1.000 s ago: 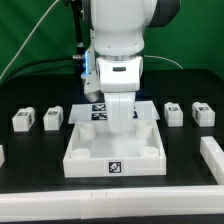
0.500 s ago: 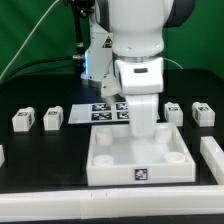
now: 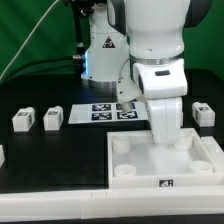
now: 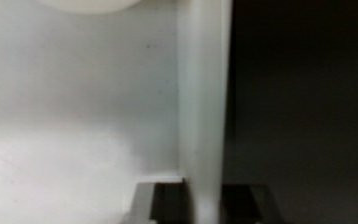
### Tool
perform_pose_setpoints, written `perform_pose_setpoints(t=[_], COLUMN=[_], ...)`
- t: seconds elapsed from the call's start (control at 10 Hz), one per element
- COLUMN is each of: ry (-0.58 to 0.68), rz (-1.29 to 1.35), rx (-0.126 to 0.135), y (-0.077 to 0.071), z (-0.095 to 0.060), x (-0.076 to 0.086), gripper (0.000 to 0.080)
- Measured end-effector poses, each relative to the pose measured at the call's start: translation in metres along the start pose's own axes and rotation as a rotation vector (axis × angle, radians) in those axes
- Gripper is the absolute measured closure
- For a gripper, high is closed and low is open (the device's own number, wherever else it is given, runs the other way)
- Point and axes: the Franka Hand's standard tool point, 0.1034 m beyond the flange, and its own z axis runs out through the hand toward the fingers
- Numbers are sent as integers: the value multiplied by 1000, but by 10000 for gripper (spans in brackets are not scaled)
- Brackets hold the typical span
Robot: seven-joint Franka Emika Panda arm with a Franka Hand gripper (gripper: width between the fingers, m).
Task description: Assemble one leg
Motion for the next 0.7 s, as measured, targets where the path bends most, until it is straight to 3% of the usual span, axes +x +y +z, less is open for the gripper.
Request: perform_pose_setpoints(t=[0.7], ry=[7], rz=[45], rx=[-14], y=[11], z=[-1], x=[3], gripper=[729])
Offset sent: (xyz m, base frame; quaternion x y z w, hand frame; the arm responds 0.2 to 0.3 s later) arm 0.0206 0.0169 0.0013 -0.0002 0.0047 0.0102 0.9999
